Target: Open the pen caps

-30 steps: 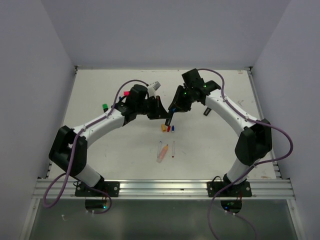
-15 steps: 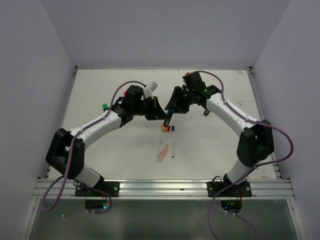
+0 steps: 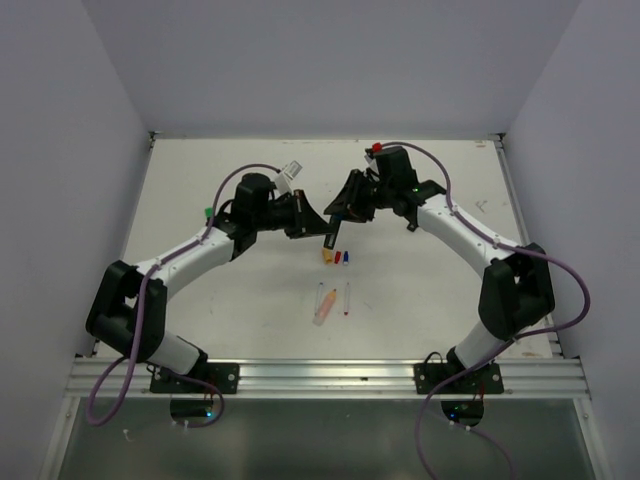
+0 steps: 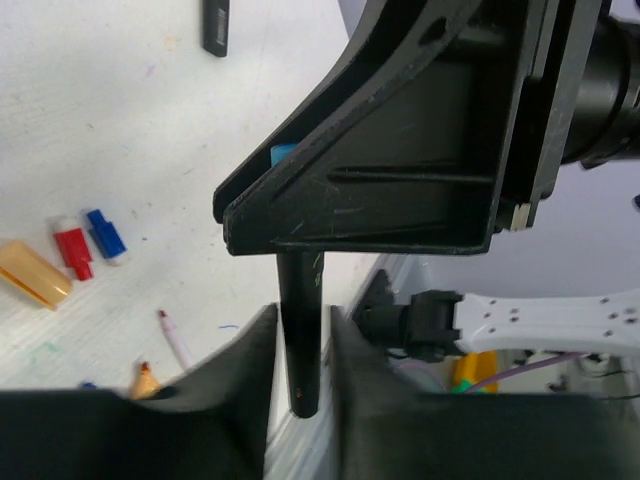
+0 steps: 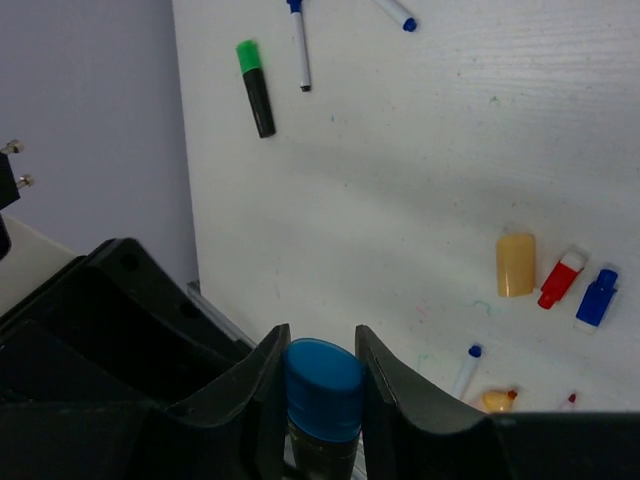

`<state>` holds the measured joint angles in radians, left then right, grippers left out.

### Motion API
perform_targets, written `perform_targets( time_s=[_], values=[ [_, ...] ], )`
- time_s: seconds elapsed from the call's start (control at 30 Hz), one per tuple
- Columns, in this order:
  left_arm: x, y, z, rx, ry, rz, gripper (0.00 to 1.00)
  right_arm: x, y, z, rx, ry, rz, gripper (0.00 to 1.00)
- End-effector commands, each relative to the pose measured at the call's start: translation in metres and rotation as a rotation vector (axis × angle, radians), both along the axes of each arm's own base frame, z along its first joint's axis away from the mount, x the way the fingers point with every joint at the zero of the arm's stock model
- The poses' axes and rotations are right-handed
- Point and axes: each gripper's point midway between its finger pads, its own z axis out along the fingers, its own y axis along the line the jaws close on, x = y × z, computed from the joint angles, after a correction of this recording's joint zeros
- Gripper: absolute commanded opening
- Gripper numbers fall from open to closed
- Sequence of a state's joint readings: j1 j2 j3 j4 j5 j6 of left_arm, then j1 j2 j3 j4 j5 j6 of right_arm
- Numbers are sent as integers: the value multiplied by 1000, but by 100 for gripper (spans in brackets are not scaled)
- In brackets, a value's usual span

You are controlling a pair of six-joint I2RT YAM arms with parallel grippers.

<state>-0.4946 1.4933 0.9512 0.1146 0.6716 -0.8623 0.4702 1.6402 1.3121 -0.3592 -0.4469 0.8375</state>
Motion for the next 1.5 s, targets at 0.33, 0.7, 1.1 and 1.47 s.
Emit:
perform_targets(
  time_s=[0.33,0.7,1.1,1.47],
  values=[
    [-7,-1,16,-49,-38,-38,62,2,10,41,125,-50,8,0],
    [9,4,-7,157,-28,57,1,13,-10,35,-23,11,-113,0],
    [30,23,-17,624,-139,262,0,14,-55,18,-651,-85,-113,0],
    [-2,48,-47,563,-124,217,0,11,-60,-20,-588,14,-80,0]
  ],
)
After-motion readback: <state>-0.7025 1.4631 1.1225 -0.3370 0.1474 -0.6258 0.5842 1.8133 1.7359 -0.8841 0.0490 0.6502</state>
